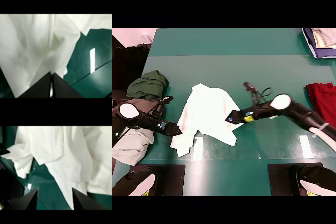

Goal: Fold the shirts.

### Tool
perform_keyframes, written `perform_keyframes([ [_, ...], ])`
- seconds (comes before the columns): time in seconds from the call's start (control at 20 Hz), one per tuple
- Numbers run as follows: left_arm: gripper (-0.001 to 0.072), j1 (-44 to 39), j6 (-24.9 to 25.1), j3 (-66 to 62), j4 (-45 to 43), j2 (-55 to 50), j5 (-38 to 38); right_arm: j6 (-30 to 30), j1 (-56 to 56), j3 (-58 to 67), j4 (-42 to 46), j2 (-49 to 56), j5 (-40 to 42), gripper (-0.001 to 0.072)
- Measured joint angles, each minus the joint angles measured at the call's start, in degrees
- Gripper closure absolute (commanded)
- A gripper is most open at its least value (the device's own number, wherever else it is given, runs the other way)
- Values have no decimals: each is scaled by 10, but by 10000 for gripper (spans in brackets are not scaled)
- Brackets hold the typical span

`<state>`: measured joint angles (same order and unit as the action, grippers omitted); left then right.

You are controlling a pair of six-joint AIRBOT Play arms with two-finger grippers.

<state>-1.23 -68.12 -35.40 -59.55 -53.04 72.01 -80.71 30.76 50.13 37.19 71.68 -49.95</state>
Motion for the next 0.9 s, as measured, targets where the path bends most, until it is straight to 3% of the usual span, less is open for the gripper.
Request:
perform_keyframes([
  [0.25, 685, 0, 0, -1, 0, 0, 0, 9, 40, 71, -8, 97, 45, 262],
  [0.55, 685, 0, 1, -1, 0, 0, -3, 12, 49, 128, 12, 171, 33, 263],
  [0.6, 685, 0, 1, -1, 0, 0, -3, 12, 50, 130, 13, 177, 30, 333],
  [0.65, 685, 0, 1, -1, 0, 0, -3, 12, 52, 133, 13, 181, 28, 489],
  [0.7, 685, 0, 1, -1, 0, 0, -4, 13, 55, 134, 13, 184, 28, 573],
  [0.8, 685, 0, 1, -1, 0, 0, -5, 16, 61, 136, 13, 185, 39, 690],
  [0.9, 686, 0, 1, -2, 0, 0, -5, 21, 66, 137, 16, 178, 56, 692],
])
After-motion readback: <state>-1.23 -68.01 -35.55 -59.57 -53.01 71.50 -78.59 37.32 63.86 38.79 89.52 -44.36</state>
